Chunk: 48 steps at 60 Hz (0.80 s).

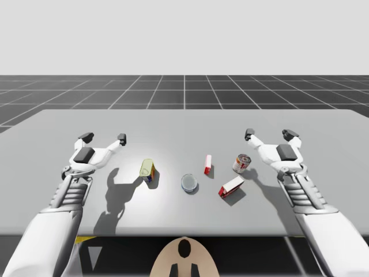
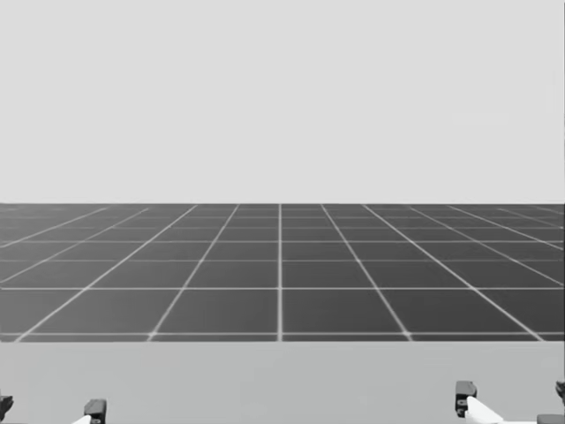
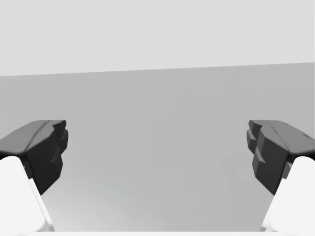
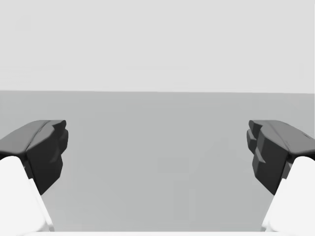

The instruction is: Pick up the gelatin box and lift it.

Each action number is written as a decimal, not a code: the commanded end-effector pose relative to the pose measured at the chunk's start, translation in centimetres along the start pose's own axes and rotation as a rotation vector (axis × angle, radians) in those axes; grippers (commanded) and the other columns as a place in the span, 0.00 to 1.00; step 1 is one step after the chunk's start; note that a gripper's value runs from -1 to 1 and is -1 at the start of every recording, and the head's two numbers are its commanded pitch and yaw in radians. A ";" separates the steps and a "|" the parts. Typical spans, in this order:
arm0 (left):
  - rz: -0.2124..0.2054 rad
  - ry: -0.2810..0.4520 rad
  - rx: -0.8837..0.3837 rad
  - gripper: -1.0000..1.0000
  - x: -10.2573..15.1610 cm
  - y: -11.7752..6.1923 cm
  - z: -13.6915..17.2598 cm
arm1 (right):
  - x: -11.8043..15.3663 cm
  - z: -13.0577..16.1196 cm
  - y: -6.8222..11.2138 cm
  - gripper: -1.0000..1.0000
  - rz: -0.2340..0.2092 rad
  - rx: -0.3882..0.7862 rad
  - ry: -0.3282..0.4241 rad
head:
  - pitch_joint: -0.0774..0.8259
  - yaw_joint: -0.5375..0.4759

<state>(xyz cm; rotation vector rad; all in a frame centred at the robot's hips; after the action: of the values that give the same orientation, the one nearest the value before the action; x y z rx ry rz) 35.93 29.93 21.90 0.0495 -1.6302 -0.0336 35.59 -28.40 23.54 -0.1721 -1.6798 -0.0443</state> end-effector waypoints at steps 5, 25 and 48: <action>-0.007 -0.004 0.001 0.00 0.0 0.0 0.0 | 0.0 0.2 0.2 0.00 -0.005 0.016 -0.019 | 0.09 0.52; -0.024 -0.011 0.002 0.00 -0.1 -0.2 0.0 | 0.2 0.2 0.3 0.00 0.022 0.011 -0.015 | 0.40 0.50; -0.049 -0.024 -0.006 0.00 0.0 -0.4 0.1 | 0.0 0.1 0.5 0.00 0.049 0.001 -0.015 | 0.70 0.44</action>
<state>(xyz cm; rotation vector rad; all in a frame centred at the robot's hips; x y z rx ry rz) 35.86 29.65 21.82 0.0807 -1.6487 -0.0688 35.47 -27.99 23.61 -0.2018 -1.6926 -0.0115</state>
